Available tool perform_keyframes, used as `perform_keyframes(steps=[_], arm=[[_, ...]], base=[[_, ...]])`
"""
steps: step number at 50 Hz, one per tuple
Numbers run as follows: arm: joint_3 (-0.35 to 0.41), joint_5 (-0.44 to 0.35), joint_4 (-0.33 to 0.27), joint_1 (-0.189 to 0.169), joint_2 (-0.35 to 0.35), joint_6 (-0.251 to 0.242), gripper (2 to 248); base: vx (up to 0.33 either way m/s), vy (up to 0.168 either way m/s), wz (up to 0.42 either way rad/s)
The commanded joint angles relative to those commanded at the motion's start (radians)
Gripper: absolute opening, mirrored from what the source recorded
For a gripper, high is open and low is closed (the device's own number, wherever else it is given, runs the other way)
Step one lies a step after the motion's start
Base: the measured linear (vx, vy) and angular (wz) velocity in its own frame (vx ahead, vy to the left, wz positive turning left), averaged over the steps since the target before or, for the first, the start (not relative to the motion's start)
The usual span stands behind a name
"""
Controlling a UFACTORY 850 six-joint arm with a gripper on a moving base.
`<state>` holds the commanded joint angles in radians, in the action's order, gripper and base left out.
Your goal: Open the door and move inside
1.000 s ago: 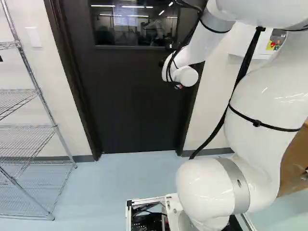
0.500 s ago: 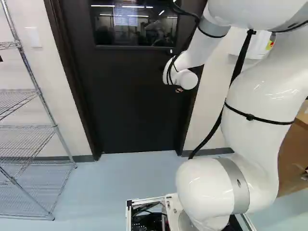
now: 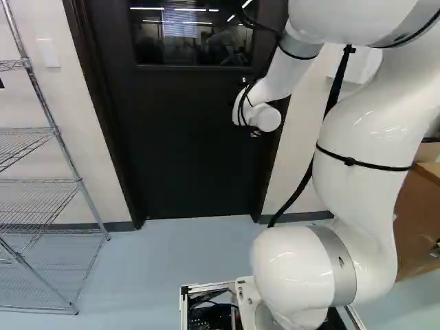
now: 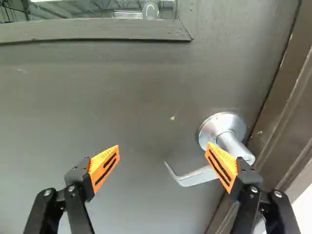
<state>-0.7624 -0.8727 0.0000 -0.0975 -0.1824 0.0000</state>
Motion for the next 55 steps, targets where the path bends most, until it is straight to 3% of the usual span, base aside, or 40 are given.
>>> perform_keyframes(steps=[36, 55], arm=[[0.008, 0.000, 0.000, 0.000, -0.069, 0.000, 247], [-0.081, 0.000, 0.000, 0.004, -0.177, 0.000, 247]], base=[[0.000, 0.000, 0.000], [0.000, 0.000, 0.000]])
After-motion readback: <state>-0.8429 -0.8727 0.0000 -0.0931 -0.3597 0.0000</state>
